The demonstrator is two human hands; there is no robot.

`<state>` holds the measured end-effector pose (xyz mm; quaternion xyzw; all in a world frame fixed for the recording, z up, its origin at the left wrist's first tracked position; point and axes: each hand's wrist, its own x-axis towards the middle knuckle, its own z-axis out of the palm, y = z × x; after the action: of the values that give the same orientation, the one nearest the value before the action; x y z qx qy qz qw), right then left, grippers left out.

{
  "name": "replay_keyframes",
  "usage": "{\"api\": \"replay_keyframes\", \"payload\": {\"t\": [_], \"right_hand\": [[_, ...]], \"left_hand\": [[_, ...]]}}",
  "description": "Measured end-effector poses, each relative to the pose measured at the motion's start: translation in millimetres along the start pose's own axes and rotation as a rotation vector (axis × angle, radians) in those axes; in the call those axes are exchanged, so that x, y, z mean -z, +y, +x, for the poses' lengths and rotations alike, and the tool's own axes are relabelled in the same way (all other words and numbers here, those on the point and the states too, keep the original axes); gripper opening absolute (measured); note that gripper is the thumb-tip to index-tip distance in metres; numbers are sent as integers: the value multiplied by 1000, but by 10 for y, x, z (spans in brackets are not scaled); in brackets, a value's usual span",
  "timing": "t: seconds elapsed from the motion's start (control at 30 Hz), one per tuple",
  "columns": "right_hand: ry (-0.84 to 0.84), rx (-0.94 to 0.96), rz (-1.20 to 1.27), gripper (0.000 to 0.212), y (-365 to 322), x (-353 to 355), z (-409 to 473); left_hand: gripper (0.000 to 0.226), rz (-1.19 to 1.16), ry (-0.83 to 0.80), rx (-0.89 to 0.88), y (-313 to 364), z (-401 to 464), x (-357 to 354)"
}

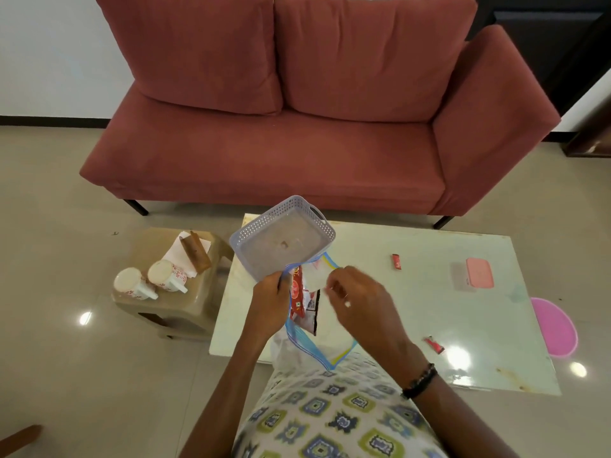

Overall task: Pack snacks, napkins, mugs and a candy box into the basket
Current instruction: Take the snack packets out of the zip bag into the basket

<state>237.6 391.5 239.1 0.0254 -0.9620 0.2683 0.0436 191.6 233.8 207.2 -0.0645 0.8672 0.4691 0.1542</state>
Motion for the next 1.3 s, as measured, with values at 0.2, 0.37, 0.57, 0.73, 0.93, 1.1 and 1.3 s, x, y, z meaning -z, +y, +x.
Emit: {"api": "replay_keyframes", "payload": {"t": [0.2, 0.37, 0.57, 0.73, 0.93, 1.1, 1.3], "right_hand": [[-571, 214, -359, 34, -49, -343, 272], [-542, 649, -710, 25, 209, -580, 583], [-470, 907, -744, 24, 280, -612, 712], [-286, 871, -346, 13, 282, -454, 631], [-80, 567, -129, 6, 246, 103, 682], [24, 250, -4, 6, 253, 377, 1034], [287, 53, 77, 13, 283, 496, 1629]], "left_hand": [[33, -21, -12, 15, -24, 1, 37], [32, -6, -21, -34, -22, -38, 8], [33, -29, 17, -56, 16, -36, -12], [33, -24, 62, -18, -50, 103, 40], [42, -111, 65, 58, -56, 348, 92], [44, -290, 89, 157, 69, 600, 178], [42, -478, 261, 234, 261, 1070, 383]]}}
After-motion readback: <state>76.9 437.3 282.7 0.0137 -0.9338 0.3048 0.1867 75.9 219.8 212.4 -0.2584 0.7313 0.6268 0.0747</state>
